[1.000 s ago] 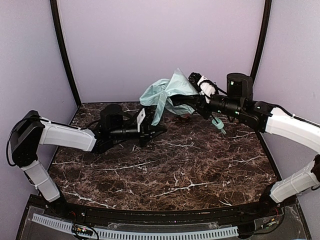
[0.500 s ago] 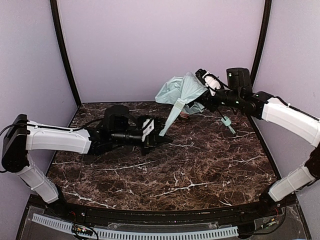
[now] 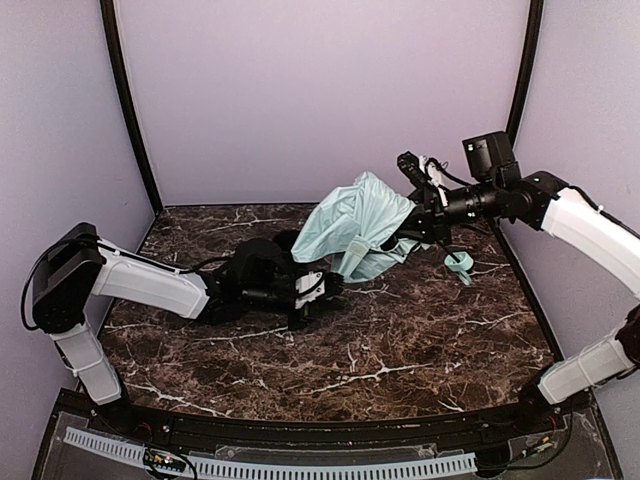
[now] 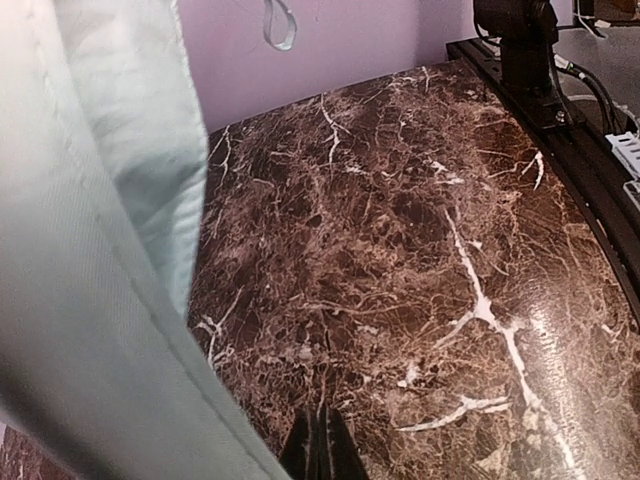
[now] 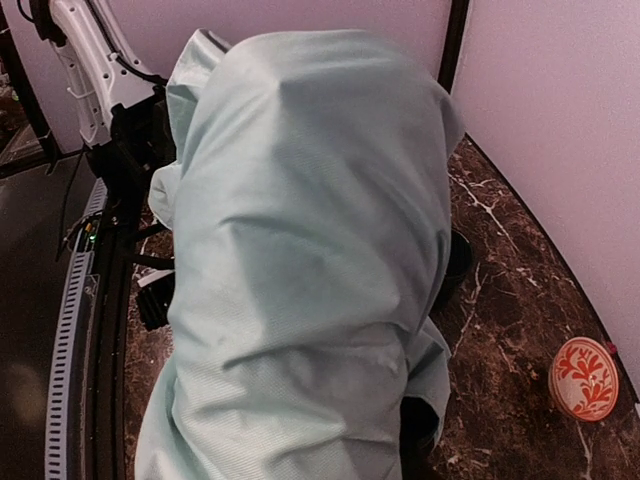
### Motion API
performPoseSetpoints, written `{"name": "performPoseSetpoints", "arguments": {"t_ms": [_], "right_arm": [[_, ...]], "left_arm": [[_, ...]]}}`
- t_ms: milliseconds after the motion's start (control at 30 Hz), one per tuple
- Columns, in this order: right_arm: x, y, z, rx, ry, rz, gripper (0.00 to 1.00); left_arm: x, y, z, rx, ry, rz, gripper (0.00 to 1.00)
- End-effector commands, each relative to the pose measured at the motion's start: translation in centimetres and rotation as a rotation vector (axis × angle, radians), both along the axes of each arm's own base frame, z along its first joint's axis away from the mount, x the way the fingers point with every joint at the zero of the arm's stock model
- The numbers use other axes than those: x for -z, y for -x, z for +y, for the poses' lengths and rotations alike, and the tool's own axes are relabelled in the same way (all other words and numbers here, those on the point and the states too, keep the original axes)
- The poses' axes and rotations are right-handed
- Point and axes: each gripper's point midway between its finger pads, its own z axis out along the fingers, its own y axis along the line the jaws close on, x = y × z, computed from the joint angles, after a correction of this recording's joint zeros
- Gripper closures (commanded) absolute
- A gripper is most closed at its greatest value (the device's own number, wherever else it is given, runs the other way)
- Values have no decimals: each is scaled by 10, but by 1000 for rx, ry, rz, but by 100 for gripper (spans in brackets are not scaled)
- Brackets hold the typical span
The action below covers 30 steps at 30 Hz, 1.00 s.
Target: Put away the umbrella
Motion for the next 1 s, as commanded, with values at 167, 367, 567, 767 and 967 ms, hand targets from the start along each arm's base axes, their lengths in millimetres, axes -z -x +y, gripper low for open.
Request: {"name": "performPoseSetpoints", "arguments": {"t_ms": [167, 367, 567, 767, 967], "right_arm": [[-66, 17, -12, 19, -163, -151, 100], [-65, -32, -30, 306, -157, -267, 99], [-52, -57, -35, 399, -70, -254, 100], [-52, -55, -35, 393, -95, -266, 100], [-52, -53, -37, 392, -92, -286, 100]], "left_arm": [[28, -26, 20, -71, -89, 11, 100], [16, -4, 9, 7, -66, 75, 96], [-5, 10, 10, 19, -57, 62, 67], [-67, 20, 29, 24, 42, -62, 38], [-141, 30, 53, 94, 181, -68, 34]]}}
